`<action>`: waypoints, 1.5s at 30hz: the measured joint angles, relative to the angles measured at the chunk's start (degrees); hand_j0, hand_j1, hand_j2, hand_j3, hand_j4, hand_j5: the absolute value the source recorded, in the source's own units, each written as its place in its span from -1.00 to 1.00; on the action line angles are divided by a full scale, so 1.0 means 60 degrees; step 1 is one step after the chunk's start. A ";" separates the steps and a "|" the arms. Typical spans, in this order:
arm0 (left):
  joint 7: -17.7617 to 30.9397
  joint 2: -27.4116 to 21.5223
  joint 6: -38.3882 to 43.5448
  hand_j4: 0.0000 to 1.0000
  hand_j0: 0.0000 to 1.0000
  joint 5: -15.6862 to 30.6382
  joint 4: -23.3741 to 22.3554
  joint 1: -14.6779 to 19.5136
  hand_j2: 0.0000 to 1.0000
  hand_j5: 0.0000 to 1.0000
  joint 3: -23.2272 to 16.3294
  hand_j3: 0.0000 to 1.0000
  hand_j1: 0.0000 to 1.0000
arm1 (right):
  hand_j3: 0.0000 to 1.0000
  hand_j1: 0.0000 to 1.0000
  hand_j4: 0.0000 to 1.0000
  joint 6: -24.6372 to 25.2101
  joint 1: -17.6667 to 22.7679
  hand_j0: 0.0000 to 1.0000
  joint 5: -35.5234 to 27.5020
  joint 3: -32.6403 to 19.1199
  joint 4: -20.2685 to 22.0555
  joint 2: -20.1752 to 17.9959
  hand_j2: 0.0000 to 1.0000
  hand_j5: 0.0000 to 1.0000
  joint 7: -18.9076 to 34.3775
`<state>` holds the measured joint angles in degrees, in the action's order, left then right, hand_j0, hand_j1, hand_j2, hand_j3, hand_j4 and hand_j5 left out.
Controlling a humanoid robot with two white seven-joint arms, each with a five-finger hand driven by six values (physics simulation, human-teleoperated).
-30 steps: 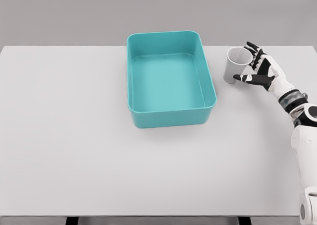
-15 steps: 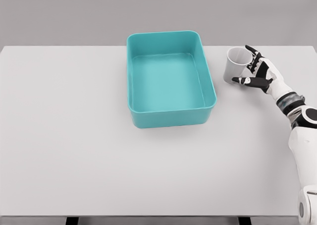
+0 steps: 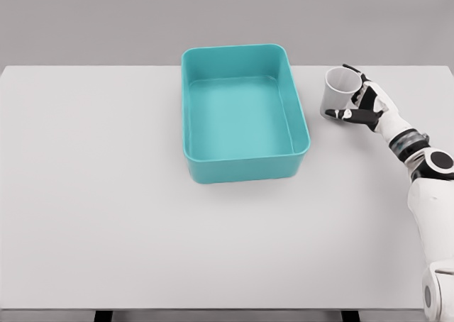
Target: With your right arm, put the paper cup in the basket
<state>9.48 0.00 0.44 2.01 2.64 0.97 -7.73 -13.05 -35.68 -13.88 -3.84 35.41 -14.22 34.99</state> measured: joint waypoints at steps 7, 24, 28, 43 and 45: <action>0.0000 0.0000 0.0000 1.00 1.00 0.0000 0.0000 0.0000 1.00 1.00 0.0006 1.00 1.00 | 0.43 0.43 0.43 0.0017 -0.0015 0.43 0.0000 0.0084 -0.0013 0.0001 0.43 0.43 0.0000; 0.0000 0.0000 0.0000 1.00 1.00 0.0000 0.0000 0.0000 1.00 1.00 0.0000 1.00 1.00 | 0.28 0.28 0.28 0.0042 -0.0015 0.28 -0.0037 0.0135 0.0021 -0.0014 0.28 0.28 -0.0001; 0.0000 0.0000 0.0001 1.00 1.00 0.0000 0.0000 0.0000 1.00 1.00 0.0000 1.00 1.00 | 0.20 0.20 0.20 0.0060 0.0249 0.20 -0.0051 0.0113 0.0512 -0.0070 0.20 0.20 0.0000; 0.0000 0.0000 0.0001 1.00 1.00 0.0000 0.0000 0.0000 1.00 1.00 0.0006 1.00 1.00 | 0.20 0.20 0.20 0.0115 0.1055 0.20 -0.0068 0.0023 0.2621 -0.0275 0.20 0.20 0.0002; 0.0000 0.0000 0.0001 1.00 1.00 0.0000 0.0000 0.0000 1.00 1.00 0.0005 1.00 1.00 | 0.20 0.20 0.20 0.0125 0.1128 0.20 -0.0084 0.0018 0.2923 -0.0325 0.20 0.20 0.0001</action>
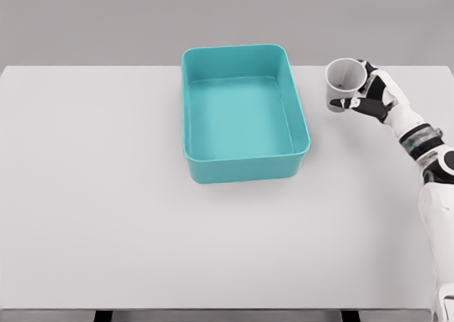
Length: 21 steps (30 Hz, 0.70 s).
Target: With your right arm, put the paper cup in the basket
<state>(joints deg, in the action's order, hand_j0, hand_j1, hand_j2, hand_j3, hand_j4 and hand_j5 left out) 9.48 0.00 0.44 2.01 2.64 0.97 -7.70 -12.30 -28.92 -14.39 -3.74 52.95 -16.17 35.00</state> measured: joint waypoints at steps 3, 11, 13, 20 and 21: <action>0.0000 0.0000 0.0001 1.00 1.00 0.0000 0.0000 0.0000 1.00 1.00 0.0000 1.00 1.00 | 0.20 0.20 0.20 0.0000 0.0220 0.20 0.0001 0.0007 0.0531 -0.0061 0.20 0.20 0.0001; 0.0000 0.0000 0.0000 1.00 1.00 0.0000 -0.0001 0.0000 1.00 1.00 0.0005 1.00 1.00 | 0.20 0.20 0.20 -0.0018 0.0425 0.20 0.0046 0.0040 0.1777 -0.0095 0.20 0.20 0.0001; 0.0000 0.0000 -0.0001 1.00 1.00 0.0000 -0.0001 0.0000 1.00 1.00 0.0007 1.00 1.00 | 0.20 0.20 0.20 -0.0026 0.0425 0.20 0.0051 0.0046 0.1873 -0.0096 0.20 0.20 0.0002; 0.0000 0.0000 -0.0001 1.00 1.00 0.0000 -0.0001 0.0000 1.00 1.00 0.0009 1.00 1.00 | 0.20 0.20 0.20 -0.0033 0.0425 0.20 0.0058 0.0053 0.1965 -0.0098 0.20 0.20 0.0002; 0.0000 0.0000 -0.0001 1.00 1.00 0.0000 -0.0001 0.0000 1.00 1.00 0.0009 1.00 1.00 | 0.20 0.20 0.20 -0.0033 0.0425 0.20 0.0058 0.0053 0.1968 -0.0098 0.20 0.20 0.0002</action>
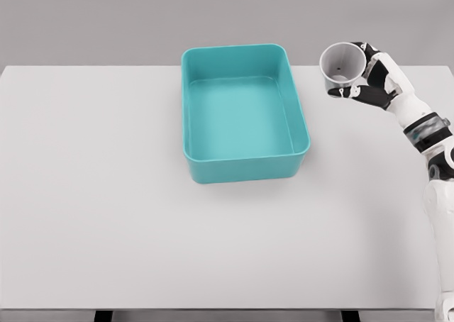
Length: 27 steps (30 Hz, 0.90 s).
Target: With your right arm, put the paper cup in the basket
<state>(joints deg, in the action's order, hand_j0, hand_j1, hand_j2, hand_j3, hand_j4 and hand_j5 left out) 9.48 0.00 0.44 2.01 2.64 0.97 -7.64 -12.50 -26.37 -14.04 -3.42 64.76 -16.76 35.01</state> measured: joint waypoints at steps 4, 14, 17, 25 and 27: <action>0.0000 0.0000 0.0000 1.00 1.00 0.0000 0.0000 0.0000 1.00 1.00 0.0000 1.00 1.00 | 0.20 0.20 0.20 0.0000 0.0000 0.20 0.0001 0.0000 0.0005 0.0000 0.20 0.20 0.0000; 0.0000 0.0000 0.0000 1.00 1.00 0.0000 0.0000 0.0000 1.00 1.00 -0.0014 1.00 1.00 | 0.20 0.20 0.20 0.0054 0.0015 0.20 0.0697 0.0266 0.1308 0.0056 0.20 0.20 0.0001; 0.0000 0.0000 0.0000 1.00 1.00 0.0000 0.0000 0.0000 1.00 1.00 -0.0014 1.00 1.00 | 0.20 0.20 0.20 0.0055 0.0015 0.20 0.0719 0.0274 0.1348 0.0057 0.20 0.20 0.0001; 0.0000 0.0000 0.0000 1.00 1.00 0.0001 0.0000 0.0000 1.00 1.00 -0.0012 1.00 1.00 | 0.20 0.20 0.20 0.0044 -0.0087 0.20 0.0877 0.0552 0.1972 0.0031 0.20 0.20 0.0004; 0.0000 0.0000 0.0000 1.00 1.00 0.0000 0.0000 0.0000 1.00 1.00 -0.0007 1.00 1.00 | 0.20 0.20 0.20 0.0049 -0.0088 0.20 0.1055 0.0726 0.2172 0.0045 0.20 0.20 0.0001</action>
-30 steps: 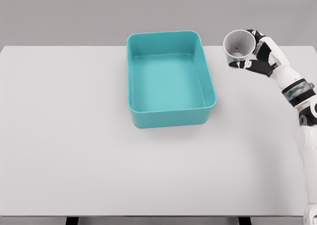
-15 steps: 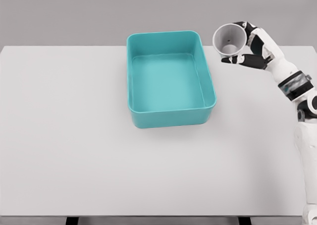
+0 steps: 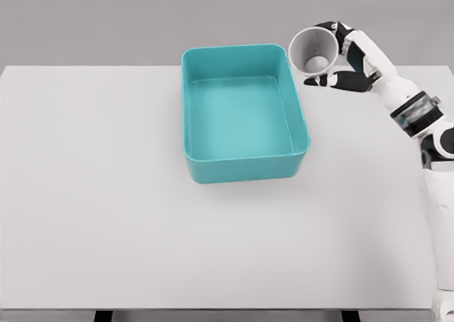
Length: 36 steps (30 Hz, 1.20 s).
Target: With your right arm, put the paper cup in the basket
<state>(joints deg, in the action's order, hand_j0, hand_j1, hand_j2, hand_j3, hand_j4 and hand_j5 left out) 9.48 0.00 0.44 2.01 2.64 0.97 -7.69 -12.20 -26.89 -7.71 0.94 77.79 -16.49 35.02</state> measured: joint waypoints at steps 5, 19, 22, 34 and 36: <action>0.0000 0.0000 0.0000 1.00 1.00 0.0000 0.0000 0.0000 1.00 1.00 0.0006 1.00 1.00 | 0.20 0.20 0.20 0.0005 0.0000 0.20 0.0153 0.0149 0.0171 0.0011 0.20 0.20 0.0000; 0.0000 0.0000 0.0000 1.00 1.00 0.0000 0.0000 0.0000 1.00 1.00 -0.0001 1.00 1.00 | 0.20 0.20 0.20 0.0011 -0.0659 0.20 0.1124 0.1372 0.0206 0.0098 0.20 0.20 0.0002; 0.0000 0.0000 0.0000 1.00 1.00 0.0000 0.0000 0.0000 1.00 1.00 0.0001 1.00 1.00 | 0.20 0.20 0.20 0.0008 -0.0791 0.20 0.1205 0.1530 0.0203 0.0099 0.20 0.20 0.0002; 0.0000 0.0000 0.0000 1.00 1.00 0.0000 0.0000 0.0000 1.00 1.00 0.0006 1.00 1.00 | 0.21 0.21 0.21 0.0021 -0.1040 0.21 0.1814 0.2288 0.0183 0.0090 0.21 0.21 0.0002; 0.0000 0.0000 0.0000 1.00 1.00 0.0000 0.0000 0.0000 1.00 1.00 0.0006 1.00 1.00 | 0.21 0.21 0.21 0.0021 -0.1040 0.21 0.1849 0.2327 0.0183 0.0088 0.21 0.21 0.0002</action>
<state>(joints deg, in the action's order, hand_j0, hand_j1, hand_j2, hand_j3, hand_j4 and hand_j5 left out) 9.48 0.00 0.44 2.01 2.64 0.97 -7.65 -12.08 -33.13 3.38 14.90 78.89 -15.96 35.03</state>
